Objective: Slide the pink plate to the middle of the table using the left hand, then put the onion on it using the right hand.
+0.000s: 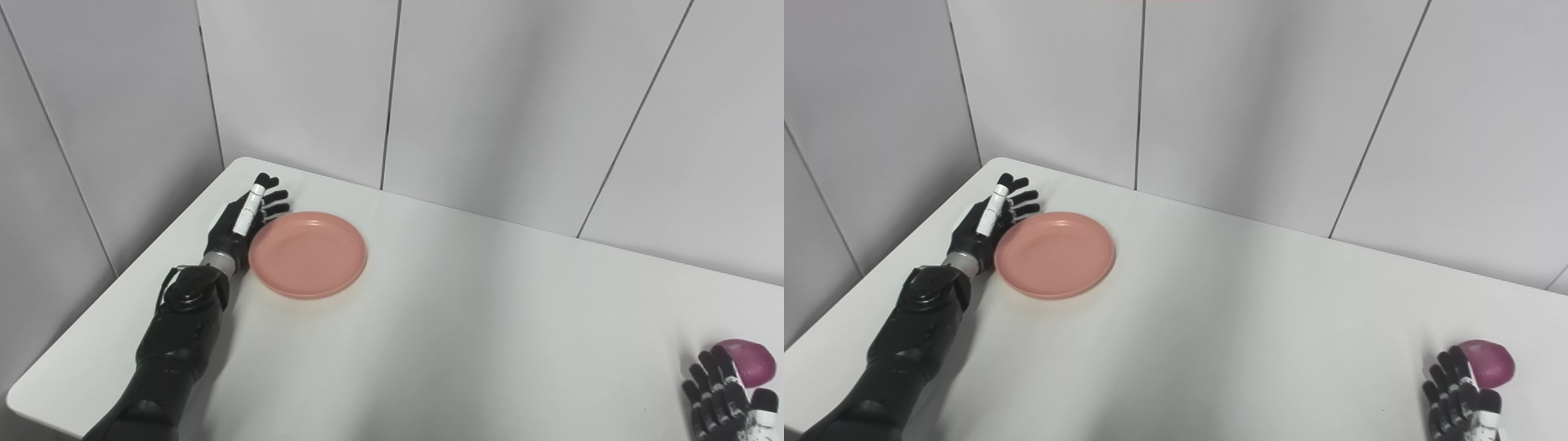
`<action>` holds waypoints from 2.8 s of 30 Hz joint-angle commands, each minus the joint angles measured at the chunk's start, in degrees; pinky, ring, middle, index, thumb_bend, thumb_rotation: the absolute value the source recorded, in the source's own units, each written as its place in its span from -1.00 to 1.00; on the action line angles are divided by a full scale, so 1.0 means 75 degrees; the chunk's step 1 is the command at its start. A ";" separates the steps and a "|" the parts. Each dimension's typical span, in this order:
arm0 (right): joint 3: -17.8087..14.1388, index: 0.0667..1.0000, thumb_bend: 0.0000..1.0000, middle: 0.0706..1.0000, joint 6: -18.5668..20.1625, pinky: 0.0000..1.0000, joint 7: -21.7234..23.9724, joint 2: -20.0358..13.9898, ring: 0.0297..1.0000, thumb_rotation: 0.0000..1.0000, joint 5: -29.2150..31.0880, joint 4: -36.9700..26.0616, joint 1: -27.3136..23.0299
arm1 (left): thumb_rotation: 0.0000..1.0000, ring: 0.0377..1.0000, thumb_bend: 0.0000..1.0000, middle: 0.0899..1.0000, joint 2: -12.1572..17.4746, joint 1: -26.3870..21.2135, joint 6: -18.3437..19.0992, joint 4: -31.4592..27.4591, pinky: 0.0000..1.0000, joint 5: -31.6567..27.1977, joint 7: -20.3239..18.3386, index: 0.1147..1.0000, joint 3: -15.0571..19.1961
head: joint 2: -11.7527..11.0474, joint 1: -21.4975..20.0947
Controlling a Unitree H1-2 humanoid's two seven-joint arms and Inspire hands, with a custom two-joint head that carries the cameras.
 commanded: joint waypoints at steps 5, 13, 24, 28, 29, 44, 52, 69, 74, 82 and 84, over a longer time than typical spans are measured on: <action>0.0123 0.96 0.50 0.95 0.0355 1.00 -0.0096 0.0204 1.00 1.00 0.0006 0.0075 0.0267 | 0.67 0.49 0.72 0.52 -0.0511 0.0063 0.0684 -0.1209 0.37 0.0007 -0.0184 0.60 -0.0331 | 0.0036 -0.0041; 0.0216 0.97 0.52 0.97 0.0327 1.00 -0.0111 0.0202 1.00 1.00 -0.0050 -0.0027 0.0294 | 0.67 0.56 0.70 0.59 -0.0967 0.0365 0.1414 -0.2114 0.48 -0.0121 -0.0366 0.66 -0.0490 | 0.0117 -0.0126; 0.0252 0.95 0.57 0.96 0.0168 1.00 -0.0009 0.0166 1.00 1.00 -0.0057 0.0162 0.0230 | 0.72 0.54 0.62 0.58 -0.1563 0.0747 0.1540 -0.2353 0.43 0.0002 -0.0238 0.68 -0.0693 | 0.0236 -0.0300; 0.0267 0.96 0.63 0.97 -0.0029 1.00 0.0087 0.0144 1.00 1.00 -0.0094 0.0396 0.0176 | 0.67 0.52 0.67 0.56 -0.1873 0.0909 0.1612 -0.2382 0.40 0.0076 -0.0187 0.64 -0.0795 | 0.0276 -0.0370; 0.0259 0.95 0.65 0.97 -0.0025 1.00 0.0090 0.0161 1.00 1.00 -0.0084 0.0420 0.0167 | 0.66 0.51 0.67 0.55 -0.1944 0.0961 0.1624 -0.2397 0.39 0.0110 -0.0175 0.63 -0.0838 | 0.0307 -0.0411; 0.0338 0.86 0.85 0.91 -0.0187 1.00 -0.0017 0.0474 0.99 1.00 -0.0360 0.0684 -0.0014 | 0.73 0.54 0.58 0.59 -0.2648 0.1458 0.1352 -0.2146 0.46 0.0315 -0.0142 0.68 -0.1314 | 0.0562 -0.1354; 0.0444 0.83 0.85 0.84 -0.0132 1.00 -0.0296 0.0765 0.92 1.00 -0.0699 0.0554 -0.0017 | 0.74 0.57 0.50 0.63 -0.2785 0.1547 0.1604 -0.2062 0.47 0.0466 -0.0040 0.68 -0.1424 | 0.0723 -0.2215; 0.0838 0.77 0.94 0.76 -0.0285 0.97 -0.0935 0.1431 0.82 0.91 -0.1379 0.0762 -0.0299 | 0.68 0.60 0.56 0.67 -0.2435 0.1564 0.1867 -0.1833 0.53 0.0388 -0.0407 0.72 -0.1552 | 0.0759 -0.3777; 0.0996 0.83 0.86 0.80 -0.0224 1.00 -0.0896 0.1438 0.88 1.00 -0.1513 0.0775 -0.0323 | 0.66 0.59 0.58 0.66 -0.2406 0.1466 0.1777 -0.1533 0.53 0.0479 -0.0432 0.70 -0.1579 | 0.0721 -0.3926; 0.1008 0.79 0.85 0.78 -0.0482 1.00 -0.0939 0.1422 0.86 0.98 -0.1651 0.0647 -0.0375 | 0.65 0.56 0.59 0.63 -0.2413 0.1290 0.1375 -0.0963 0.46 0.0558 -0.0455 0.67 -0.1609 | 0.0560 -0.3929; 0.1043 0.78 0.81 0.78 -0.0452 1.00 -0.0908 0.1307 0.86 0.93 -0.1772 0.0348 -0.0430 | 0.64 0.57 0.60 0.63 -0.2412 0.1220 0.1325 -0.0847 0.46 0.0539 -0.0448 0.67 -0.1580 | 0.0488 -0.3958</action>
